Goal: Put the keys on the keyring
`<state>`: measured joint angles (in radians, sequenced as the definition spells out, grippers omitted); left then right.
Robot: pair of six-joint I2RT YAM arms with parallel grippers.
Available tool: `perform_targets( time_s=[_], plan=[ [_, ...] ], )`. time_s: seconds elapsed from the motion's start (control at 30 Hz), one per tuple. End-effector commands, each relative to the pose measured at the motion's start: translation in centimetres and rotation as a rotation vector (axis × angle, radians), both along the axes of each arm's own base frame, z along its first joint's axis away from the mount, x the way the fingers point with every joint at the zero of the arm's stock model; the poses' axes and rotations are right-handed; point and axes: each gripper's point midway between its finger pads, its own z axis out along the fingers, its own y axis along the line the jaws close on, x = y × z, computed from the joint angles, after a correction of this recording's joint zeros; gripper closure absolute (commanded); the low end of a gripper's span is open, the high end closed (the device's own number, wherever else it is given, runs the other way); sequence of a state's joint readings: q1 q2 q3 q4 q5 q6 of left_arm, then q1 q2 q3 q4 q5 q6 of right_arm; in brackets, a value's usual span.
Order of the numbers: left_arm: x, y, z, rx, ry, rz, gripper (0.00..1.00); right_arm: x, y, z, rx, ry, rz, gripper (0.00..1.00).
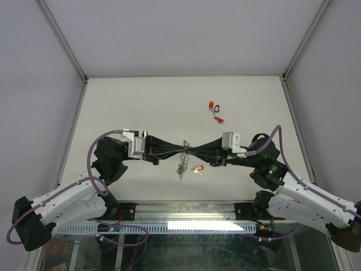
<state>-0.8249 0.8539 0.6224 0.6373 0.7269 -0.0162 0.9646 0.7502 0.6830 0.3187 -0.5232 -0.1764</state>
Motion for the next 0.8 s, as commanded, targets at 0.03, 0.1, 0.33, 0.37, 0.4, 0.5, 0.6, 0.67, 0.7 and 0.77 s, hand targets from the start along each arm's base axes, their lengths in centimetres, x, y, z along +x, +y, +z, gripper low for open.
perform_targets(
  time_s=[0.03, 0.1, 0.33, 0.37, 0.4, 0.5, 0.6, 0.67, 0.7, 0.77],
  plan=[
    [-1.5, -0.2, 1.1, -0.010, -0.044, -0.076, 1.00, -0.2, -0.1, 2.7, 0.058, -0.020, 0.004, 1.00],
    [-1.5, -0.3, 1.1, -0.004, -0.041, -0.078, 1.00, -0.1, -0.2, 2.9, 0.056, -0.018, -0.007, 1.00],
    [0.6, -0.2, 1.2, 0.007, 0.040, 0.028, 0.73, 1.8, -1.8, 1.9, -0.020, -0.007, -0.152, 1.00],
    [1.1, -0.2, 1.3, 0.006, 0.065, 0.057, 0.69, 2.2, -2.3, 1.4, -0.049, -0.006, -0.191, 1.00],
    [1.8, -0.2, 1.3, 0.009, 0.101, 0.088, 0.66, 2.8, -2.8, 0.7, -0.081, 0.001, -0.233, 1.00],
    [4.0, -0.2, 1.0, 0.020, 0.211, 0.189, 0.58, 4.0, -4.8, -0.9, -0.174, 0.030, -0.349, 1.00],
    [6.3, -0.3, -0.5, 0.060, 0.306, 0.294, 0.56, 4.6, -6.8, -2.4, -0.277, 0.061, -0.432, 1.00],
    [7.7, -0.5, -1.8, 0.097, 0.380, 0.355, 0.55, 4.7, -8.1, -3.1, -0.327, 0.065, -0.475, 1.00],
    [8.3, -0.6, -2.6, 0.119, 0.410, 0.377, 0.54, 4.7, -8.7, -3.3, -0.343, 0.061, -0.495, 1.00],
    [9.2, -0.9, -4.2, 0.157, 0.467, 0.413, 0.53, 4.8, -9.7, -3.4, -0.371, 0.049, -0.526, 1.00]
  ],
)
